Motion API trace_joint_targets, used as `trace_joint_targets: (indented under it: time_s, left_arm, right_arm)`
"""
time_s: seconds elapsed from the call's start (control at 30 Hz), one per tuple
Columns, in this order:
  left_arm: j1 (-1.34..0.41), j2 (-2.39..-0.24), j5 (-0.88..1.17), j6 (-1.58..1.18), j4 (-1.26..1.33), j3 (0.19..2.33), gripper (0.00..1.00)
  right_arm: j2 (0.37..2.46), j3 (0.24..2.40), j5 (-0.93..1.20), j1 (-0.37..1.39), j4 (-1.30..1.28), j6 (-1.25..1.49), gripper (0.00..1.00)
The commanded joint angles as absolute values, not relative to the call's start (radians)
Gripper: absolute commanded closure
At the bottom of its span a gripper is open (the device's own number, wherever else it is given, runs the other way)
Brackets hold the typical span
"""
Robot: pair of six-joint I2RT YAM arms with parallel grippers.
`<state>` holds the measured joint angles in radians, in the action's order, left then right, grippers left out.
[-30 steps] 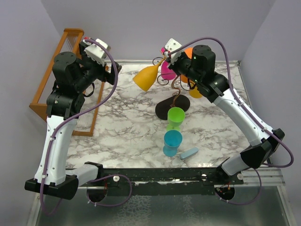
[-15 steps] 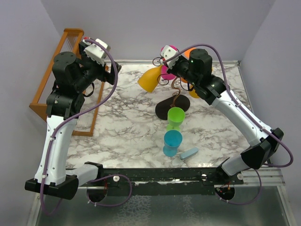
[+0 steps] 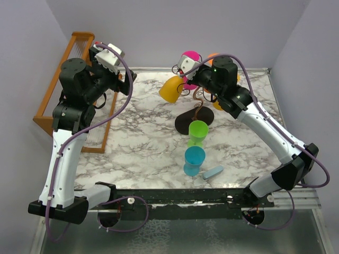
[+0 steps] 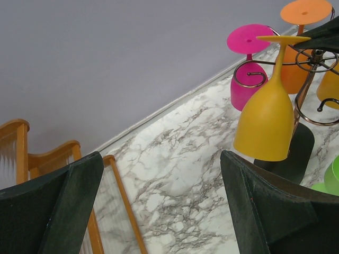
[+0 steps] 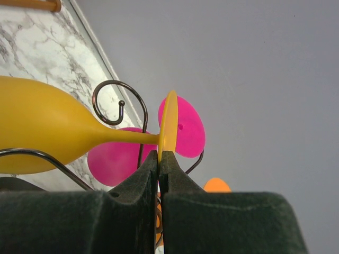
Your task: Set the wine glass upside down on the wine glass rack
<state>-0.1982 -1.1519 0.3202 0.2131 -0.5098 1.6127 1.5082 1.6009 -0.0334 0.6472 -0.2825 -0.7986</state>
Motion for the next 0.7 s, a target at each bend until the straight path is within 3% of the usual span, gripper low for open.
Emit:
trace_joint_targets:
  time_s: [0.0,0.67]
  left_arm:
    - [-0.194,-1.151,0.327,0.218,-0.486,1.602,0.05]
    - [-0.194,-1.16,0.338,0.218,-0.485,1.606,0.05]
  right_arm:
    - [1.497,1.583,-0.059,0.653,-0.232,-0.857,0.99]
    - [1.546,1.573,-0.077,0.655,-0.19,-1.012,0.99]
